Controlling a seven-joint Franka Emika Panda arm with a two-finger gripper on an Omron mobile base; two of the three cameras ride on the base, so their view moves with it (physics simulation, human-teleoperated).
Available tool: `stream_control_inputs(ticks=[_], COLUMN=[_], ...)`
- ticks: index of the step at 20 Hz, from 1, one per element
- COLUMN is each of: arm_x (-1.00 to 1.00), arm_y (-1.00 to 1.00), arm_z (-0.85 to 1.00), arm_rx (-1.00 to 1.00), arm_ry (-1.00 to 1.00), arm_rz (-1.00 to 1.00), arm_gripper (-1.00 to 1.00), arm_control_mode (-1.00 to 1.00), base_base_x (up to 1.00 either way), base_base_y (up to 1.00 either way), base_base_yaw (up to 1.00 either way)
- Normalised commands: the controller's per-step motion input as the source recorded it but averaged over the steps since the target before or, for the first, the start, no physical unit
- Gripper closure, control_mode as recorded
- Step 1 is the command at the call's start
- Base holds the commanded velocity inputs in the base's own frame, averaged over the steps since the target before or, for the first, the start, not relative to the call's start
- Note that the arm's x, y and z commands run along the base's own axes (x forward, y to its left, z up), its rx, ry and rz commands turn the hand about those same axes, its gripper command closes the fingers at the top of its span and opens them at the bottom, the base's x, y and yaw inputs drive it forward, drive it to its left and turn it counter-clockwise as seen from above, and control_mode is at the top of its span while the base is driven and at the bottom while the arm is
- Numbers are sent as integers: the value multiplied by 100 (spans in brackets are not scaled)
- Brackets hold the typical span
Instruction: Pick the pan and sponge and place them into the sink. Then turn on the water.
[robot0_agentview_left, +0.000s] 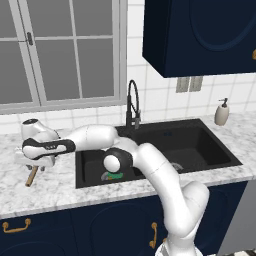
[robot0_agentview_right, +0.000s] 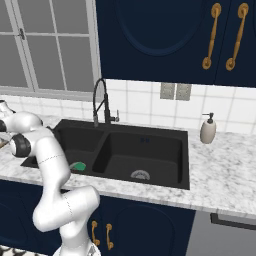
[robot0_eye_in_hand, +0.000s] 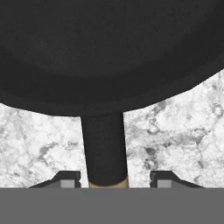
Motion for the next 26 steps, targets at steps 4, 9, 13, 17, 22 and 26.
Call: stream_control_inputs(ticks=[4,9,13,17,22,26], arm_x=[0,-24,-37,-45,-36,-34], arm_y=[-3,-75,-99,-70,-42,-45], arm_z=[-20,-46,-30,2,8,7], arm_rx=[0,-2,-1,2,1,0], arm_ry=[0,0,-1,-2,-12,-20], arm_rz=[0,-6,-19,-25,-25,-24], arm_gripper=[100,100,100,100,100,100], arm_control_mode=[-100,-100,-100,-100,-100,-100], base_base_x=[0,0,0,0,0,0], base_base_y=[0,0,0,0,0,0], base_base_yaw=[0,0,0,0,0,0])
